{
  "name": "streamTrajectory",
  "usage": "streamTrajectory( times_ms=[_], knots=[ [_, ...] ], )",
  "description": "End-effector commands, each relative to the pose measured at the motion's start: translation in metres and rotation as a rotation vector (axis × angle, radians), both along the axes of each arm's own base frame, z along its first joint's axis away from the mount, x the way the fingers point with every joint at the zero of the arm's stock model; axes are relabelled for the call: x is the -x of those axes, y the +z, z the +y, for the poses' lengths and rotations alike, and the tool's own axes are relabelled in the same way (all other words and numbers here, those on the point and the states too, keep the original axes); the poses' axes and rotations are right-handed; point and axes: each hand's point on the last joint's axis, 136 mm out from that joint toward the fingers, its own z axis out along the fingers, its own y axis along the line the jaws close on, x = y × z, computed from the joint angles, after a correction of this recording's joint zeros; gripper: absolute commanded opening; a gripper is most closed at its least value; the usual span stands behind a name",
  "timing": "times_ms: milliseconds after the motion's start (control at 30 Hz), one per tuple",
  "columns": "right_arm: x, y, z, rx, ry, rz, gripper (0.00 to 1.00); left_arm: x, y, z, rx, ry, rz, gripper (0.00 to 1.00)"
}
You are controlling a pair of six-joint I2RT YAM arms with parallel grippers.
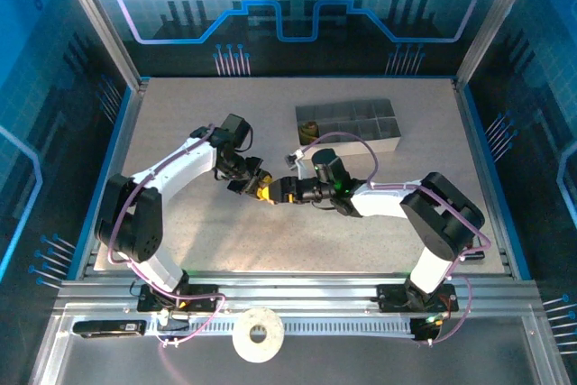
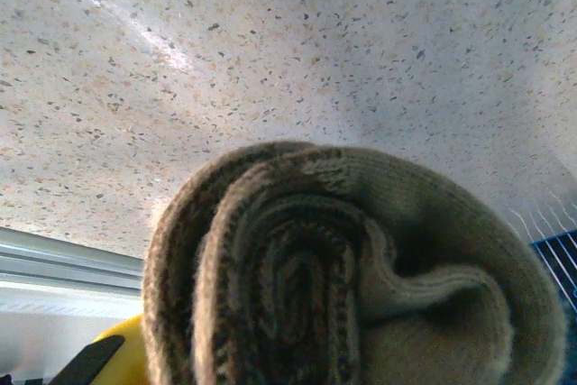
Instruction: Roll the socks
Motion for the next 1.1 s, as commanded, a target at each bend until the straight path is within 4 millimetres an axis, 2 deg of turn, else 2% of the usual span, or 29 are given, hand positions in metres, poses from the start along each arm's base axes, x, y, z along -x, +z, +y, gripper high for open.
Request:
streamTrajectory(
  times_ms=[0,200,300,367,400,467,600,667,767,800,900,1067],
  knots=[
    [-0.011,0.023,0.009,-0.057,-0.005,-0.036,0.39,-0.003,0.003,-0.005,0.033,0.021,0.021,0.0],
    [-0.015,0.031,0.005,-0.051,-0.043,-0.033,0.14,-0.002,0.001,-0.007,0.042,0.025,0.024,0.0],
    [-0.013,0.038,0.003,-0.045,-0.059,-0.031,0.07,-0.003,0.0,-0.008,0.047,0.027,0.021,0.01],
    [-0.014,0.041,0.0,-0.029,-0.079,-0.033,0.03,-0.006,0.001,-0.009,0.053,0.028,0.009,0.08],
    [-0.013,0.042,-0.002,-0.018,-0.088,-0.032,0.0,-0.008,0.002,-0.009,0.056,0.029,0.002,0.14],
    [-0.012,0.045,-0.006,0.002,-0.11,-0.029,0.0,-0.012,0.005,-0.01,0.056,0.031,-0.022,0.29],
    [-0.015,0.058,-0.023,0.053,-0.194,-0.052,0.0,-0.027,0.021,-0.001,0.008,0.032,-0.119,0.8],
    [-0.016,0.063,-0.039,0.109,-0.257,-0.061,0.0,-0.034,0.033,0.013,-0.067,0.025,-0.178,0.99],
    [-0.017,0.075,-0.067,0.194,-0.352,-0.085,0.0,-0.043,0.054,0.04,-0.199,0.026,-0.281,0.99],
    [-0.019,0.088,-0.074,0.204,-0.381,-0.098,0.0,-0.045,0.061,0.05,-0.24,0.038,-0.314,0.99],
    [-0.022,0.101,-0.104,0.281,-0.483,-0.071,0.0,-0.049,0.079,0.075,-0.339,0.08,-0.412,1.0],
    [-0.046,0.125,-0.155,0.388,-0.664,0.014,0.0,-0.055,0.111,0.094,-0.428,0.073,-0.6,0.99]
  ],
)
